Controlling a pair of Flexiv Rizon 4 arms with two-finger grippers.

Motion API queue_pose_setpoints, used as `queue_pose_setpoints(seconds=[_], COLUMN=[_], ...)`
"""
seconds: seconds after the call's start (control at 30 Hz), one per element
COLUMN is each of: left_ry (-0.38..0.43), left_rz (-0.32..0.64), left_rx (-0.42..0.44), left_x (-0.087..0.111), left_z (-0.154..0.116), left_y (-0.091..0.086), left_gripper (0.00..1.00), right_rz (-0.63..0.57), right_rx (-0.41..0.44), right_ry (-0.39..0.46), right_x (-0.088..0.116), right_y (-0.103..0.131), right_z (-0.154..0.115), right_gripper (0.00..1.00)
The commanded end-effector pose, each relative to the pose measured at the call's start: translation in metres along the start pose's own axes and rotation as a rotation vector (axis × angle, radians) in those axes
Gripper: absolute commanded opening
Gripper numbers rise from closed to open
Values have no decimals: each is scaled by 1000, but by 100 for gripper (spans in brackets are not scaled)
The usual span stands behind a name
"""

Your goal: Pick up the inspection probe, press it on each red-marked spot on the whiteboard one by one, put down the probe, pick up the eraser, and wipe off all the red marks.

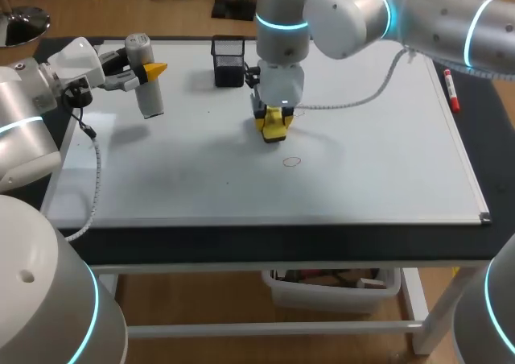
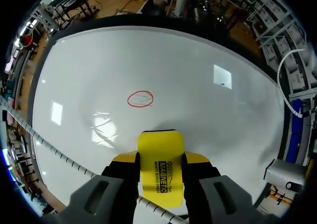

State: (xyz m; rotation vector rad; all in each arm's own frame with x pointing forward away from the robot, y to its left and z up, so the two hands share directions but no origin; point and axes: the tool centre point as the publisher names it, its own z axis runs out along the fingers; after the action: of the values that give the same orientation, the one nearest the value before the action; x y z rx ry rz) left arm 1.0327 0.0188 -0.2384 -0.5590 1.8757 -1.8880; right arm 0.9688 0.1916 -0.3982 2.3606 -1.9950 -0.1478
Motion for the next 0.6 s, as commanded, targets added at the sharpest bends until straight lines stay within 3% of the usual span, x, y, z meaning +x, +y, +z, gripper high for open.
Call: queue_pose_setpoints(seconds=[0.03, 0.33, 0.6], left_ry=[-3, -3, -3], left_rz=[3, 3, 3], left_rx=[5, 5, 5], left_x=[0, 0, 0], left_z=[0, 0, 0], left_y=[1, 1, 1], left_gripper=[0, 0, 0], right_rz=[-11, -70, -71], right_rx=[-11, -35, -61], right_ry=[15, 16, 22], right_x=[-13, -41, -36], right_y=[-2, 4, 0], right_z=[-3, 9, 21], right_gripper=[0, 0, 0])
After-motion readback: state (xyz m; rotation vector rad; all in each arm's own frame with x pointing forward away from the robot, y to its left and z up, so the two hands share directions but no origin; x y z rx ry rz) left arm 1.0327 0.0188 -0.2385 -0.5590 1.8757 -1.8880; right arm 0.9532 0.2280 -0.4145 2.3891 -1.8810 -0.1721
